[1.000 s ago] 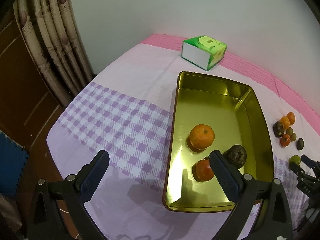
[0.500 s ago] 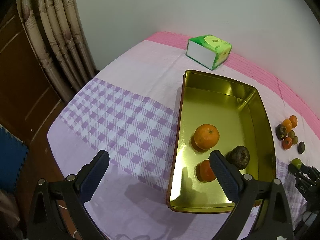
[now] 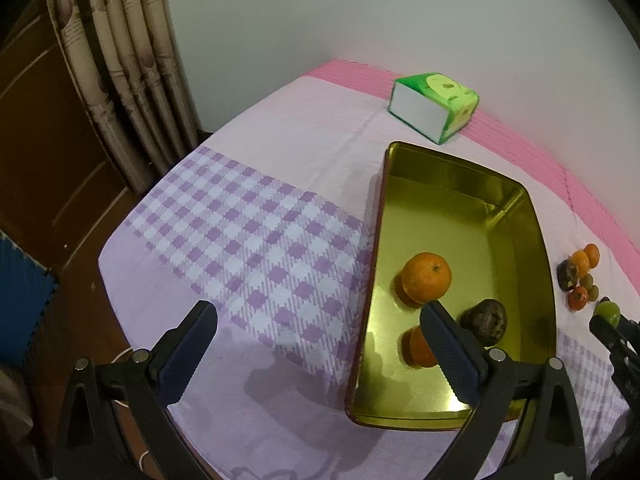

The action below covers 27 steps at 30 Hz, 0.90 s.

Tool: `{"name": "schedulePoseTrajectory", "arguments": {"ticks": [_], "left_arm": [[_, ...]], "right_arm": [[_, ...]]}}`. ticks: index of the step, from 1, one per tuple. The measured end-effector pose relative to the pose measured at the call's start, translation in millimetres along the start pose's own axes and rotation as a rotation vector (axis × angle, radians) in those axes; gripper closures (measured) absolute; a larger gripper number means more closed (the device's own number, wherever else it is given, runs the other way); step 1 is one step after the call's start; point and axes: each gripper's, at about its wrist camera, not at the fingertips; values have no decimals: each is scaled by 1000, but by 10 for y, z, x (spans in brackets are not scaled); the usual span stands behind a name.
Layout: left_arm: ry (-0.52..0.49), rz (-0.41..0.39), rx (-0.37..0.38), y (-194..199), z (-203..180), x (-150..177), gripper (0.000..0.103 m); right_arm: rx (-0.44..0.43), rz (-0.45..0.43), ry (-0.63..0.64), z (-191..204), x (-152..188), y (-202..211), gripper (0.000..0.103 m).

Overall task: Organize fruits
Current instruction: 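Carry the green fruit into the gold tray and open the right gripper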

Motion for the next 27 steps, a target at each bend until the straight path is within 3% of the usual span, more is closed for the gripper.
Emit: {"name": "schedulePoseTrajectory", "arguments": {"ticks": [11, 27], "left_arm": [[102, -3, -23, 3, 207, -43, 2], [132, 9, -11, -18, 260, -35, 2]], "right_arm": [[-125, 50, 178, 864, -120, -207, 64], [-129, 126, 241, 1127, -28, -500, 64]]}}
Point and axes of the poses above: each gripper's, at about its wrist camera, not at the fingertips, and y roughly against the way its jaws point, z to its left, x to its underside
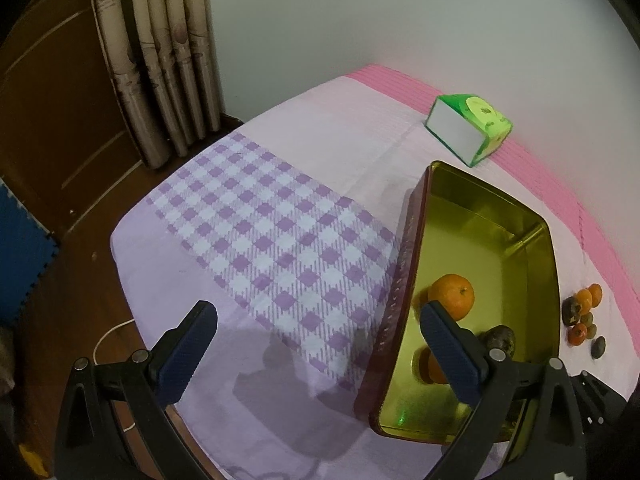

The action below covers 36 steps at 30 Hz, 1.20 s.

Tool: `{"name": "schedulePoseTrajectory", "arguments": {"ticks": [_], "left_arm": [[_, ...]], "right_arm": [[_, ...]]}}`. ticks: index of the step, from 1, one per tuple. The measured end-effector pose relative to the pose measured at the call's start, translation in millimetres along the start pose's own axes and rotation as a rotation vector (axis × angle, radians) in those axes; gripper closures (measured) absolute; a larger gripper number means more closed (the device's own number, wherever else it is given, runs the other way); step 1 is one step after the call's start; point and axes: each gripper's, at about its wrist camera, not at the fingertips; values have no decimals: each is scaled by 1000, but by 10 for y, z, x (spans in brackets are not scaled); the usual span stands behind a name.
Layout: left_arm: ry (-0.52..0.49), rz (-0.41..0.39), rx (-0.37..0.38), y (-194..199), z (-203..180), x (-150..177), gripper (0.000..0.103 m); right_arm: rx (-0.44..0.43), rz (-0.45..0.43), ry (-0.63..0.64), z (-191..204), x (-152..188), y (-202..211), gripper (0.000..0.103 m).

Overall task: Organize fruits
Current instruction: 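Carry the green fruit into the gold tray and open the right gripper, then move the left gripper to the red tomato on the cloth and close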

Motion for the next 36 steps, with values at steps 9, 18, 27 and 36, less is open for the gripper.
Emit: {"name": "schedulePoseTrajectory", "arguments": {"ticks": [9, 18, 27, 36], "left_arm": [[-6, -1, 0, 2, -33, 1, 2], [-20, 0, 1, 1, -57, 22, 2], [-43, -11, -4, 16, -103, 37, 2], [-149, -70, 8, 107, -321, 101, 2]], "right_arm": [[8, -3, -7, -19, -5, -5, 63], [-10, -11, -20, -23, -6, 15, 63], [-25, -128, -110, -310, 11, 351, 42], [199, -238, -364, -1474, 441, 818, 28]]}}
Point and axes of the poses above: each gripper's, at about its wrist camera, not at the fingertips, and y roughly against the way its jaws point, z to its left, x to its underside
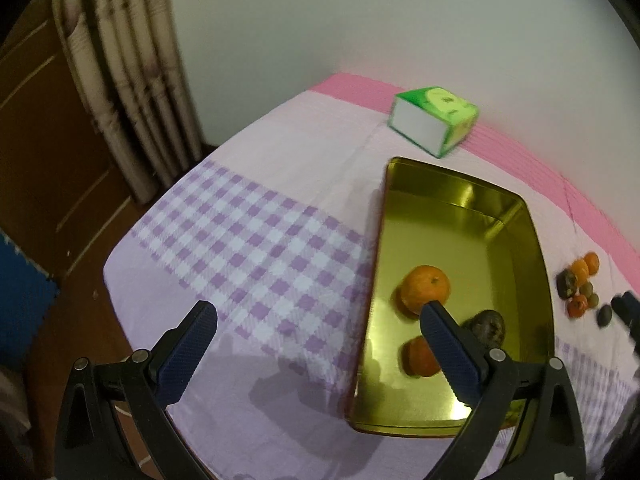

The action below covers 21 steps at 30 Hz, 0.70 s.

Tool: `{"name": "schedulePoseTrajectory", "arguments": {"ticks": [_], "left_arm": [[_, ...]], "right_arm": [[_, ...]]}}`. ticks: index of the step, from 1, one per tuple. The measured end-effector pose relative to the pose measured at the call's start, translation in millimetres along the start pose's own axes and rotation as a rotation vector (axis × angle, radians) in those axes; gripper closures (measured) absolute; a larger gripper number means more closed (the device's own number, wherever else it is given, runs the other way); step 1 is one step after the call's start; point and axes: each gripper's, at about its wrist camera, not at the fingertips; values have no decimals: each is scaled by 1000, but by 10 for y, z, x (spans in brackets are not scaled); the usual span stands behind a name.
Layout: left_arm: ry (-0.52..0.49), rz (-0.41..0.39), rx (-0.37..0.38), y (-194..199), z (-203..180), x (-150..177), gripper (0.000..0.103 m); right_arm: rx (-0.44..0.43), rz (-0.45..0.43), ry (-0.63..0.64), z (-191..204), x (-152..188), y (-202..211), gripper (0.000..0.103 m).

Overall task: Organize fruits
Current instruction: 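Move the left gripper to the red tomato on the cloth and close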

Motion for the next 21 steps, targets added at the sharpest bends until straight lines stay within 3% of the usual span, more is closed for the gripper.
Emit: {"name": "schedulePoseTrajectory", "arguments": {"ticks": [5, 11, 17, 21], "left_arm": [[-88, -54, 19, 112, -208, 39, 2], [-220, -53, 85, 238, -743, 85, 2], [-344, -33, 190, 279, -1476, 151, 2], [-409, -10, 258, 229, -1955, 208, 2]], "right_arm": [[181, 2, -145, -1016, 160, 50, 28], [330, 69, -239, -1841, 380, -98, 27], [347, 107, -249, -2117, 442, -298, 27], [341, 107, -203, -2129, 416, -362, 20]]}}
Point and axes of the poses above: each gripper's, at about its wrist camera, not at the fingertips, and y roughly against the way its jaws point, z to its left, x to its underside
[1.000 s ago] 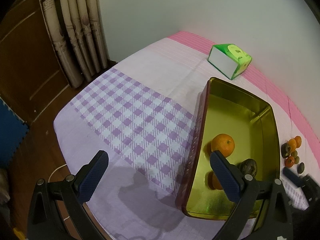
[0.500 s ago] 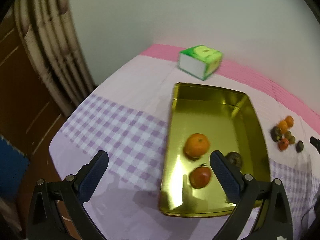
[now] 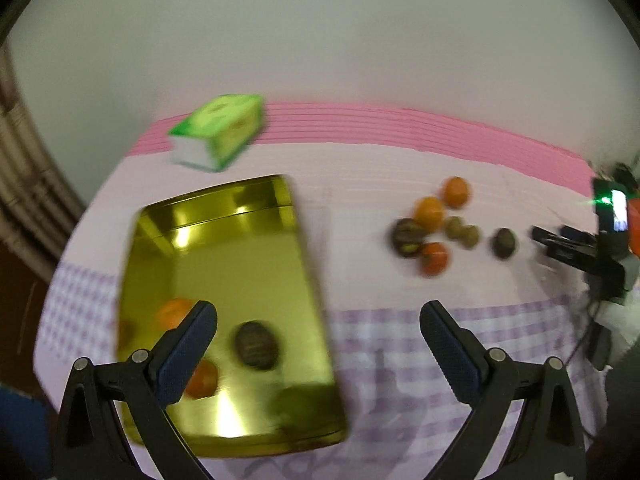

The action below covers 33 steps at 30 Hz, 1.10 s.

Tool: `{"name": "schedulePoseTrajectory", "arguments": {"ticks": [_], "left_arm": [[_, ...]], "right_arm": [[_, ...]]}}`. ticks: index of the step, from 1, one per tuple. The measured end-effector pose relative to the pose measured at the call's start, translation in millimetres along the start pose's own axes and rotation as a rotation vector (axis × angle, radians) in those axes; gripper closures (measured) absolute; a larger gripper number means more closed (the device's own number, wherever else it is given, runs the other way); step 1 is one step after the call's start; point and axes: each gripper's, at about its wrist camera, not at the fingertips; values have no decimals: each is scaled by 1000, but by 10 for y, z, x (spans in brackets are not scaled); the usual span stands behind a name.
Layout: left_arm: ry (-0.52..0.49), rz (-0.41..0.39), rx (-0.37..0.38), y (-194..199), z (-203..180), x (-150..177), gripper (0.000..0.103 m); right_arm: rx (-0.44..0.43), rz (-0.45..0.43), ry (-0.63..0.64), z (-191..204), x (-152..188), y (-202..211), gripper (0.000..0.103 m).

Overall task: Organize fruits
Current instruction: 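Move the left gripper to the red tomato on the cloth and close, then carry the red tomato into the gold tray and open the left gripper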

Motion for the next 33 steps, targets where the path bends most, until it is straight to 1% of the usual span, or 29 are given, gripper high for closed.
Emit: {"name": "schedulePoseTrajectory", "arguments": {"ticks": [3, 5, 6, 9, 11, 18, 22, 28, 30, 32, 33], "left_arm": [[-27, 17, 47, -132, -271, -83, 2], [-46, 27, 55, -229, -438, -136, 2], [-55, 31, 55, -281, -501, -159, 3], [-75, 60, 62, -447, -669, -202, 8], [-80, 87, 65, -554, -730, -212, 11], [-56, 151, 76, -889, -781, -240, 38], [-27, 188, 98, -1046, -815, -272, 53], [-12, 204, 112, -1145, -868, -292, 65], [-13, 206, 111, -1162, -871, -306, 67], [-12, 207, 113, -1164, -871, -315, 74], [-14, 209, 118, -1156, -879, -305, 75]], "right_arm": [[5, -14, 49, 60, -29, -30, 17], [-3, -19, 63, 69, -20, -39, 10], [-7, -20, 61, 44, -17, -56, 9], [-51, -7, 24, -43, -15, -104, 6], [-54, -3, 20, -60, -13, -121, 0], [-53, -3, 27, -49, -7, -147, 0], [-53, -4, 26, -52, -1, -151, 0], [-53, -4, 26, -55, 1, -155, 0], [-52, -4, 25, -56, -1, -162, 0], [-53, -4, 26, -60, -7, -166, 0], [-53, -4, 26, -61, -9, -167, 0]]}}
Point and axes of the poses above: each gripper's, at about its wrist camera, not at the fingertips, and y roughly against the way its jaws point, z to its left, x to its underside
